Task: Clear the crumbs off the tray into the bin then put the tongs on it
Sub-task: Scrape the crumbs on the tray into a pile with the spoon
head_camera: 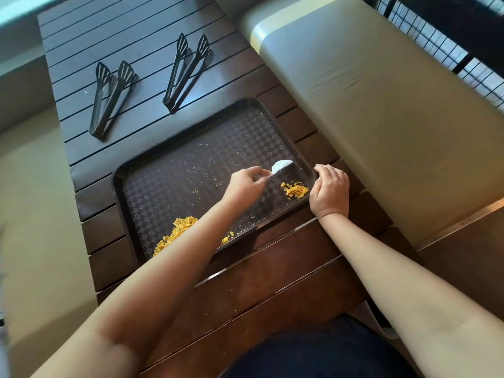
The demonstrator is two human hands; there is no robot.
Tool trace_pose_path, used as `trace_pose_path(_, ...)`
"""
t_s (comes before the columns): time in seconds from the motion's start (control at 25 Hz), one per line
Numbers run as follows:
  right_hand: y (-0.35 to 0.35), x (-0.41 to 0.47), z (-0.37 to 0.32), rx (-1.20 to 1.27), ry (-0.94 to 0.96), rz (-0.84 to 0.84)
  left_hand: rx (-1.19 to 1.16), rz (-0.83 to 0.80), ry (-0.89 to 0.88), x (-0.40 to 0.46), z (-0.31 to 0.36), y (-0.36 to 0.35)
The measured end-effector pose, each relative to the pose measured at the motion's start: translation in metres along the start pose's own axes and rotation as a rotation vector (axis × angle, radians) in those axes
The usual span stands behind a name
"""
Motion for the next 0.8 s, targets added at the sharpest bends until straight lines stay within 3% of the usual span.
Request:
trace_pose_path(0.24,-0.001,0.001,0.0,-0.009,-0.003,0.004,0.056,-0.246,0.062,-0.008,-0.001,0.008)
trace_pose_path(0.44,-0.002,0.0,0.001,-0.013,0.005,0.002,-0.091,-0.074,0.104,-0.003,-0.008,0.016)
trace_pose_path(0.64,-0.003,0.0,0.0,-0.009,-0.003,-0.005,-0.035,-0.254,0.118,-0.017,-0.013,0.01)
trace_pose_path(0.8,-0.002,0.001,0.001,-0.011,0.001,-0.005,-0.083,-0.138,0.072,-0.011,-0.01,0.007)
Point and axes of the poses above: each hand's wrist, its own x-axis towards the middle knuckle, its own y-axis out of the back of the hand, z = x × y, the point moved 1 cm from there along x, towards the middle knuckle, and after that the axes turned 14 degrees about -x, right-handed, at the moved point
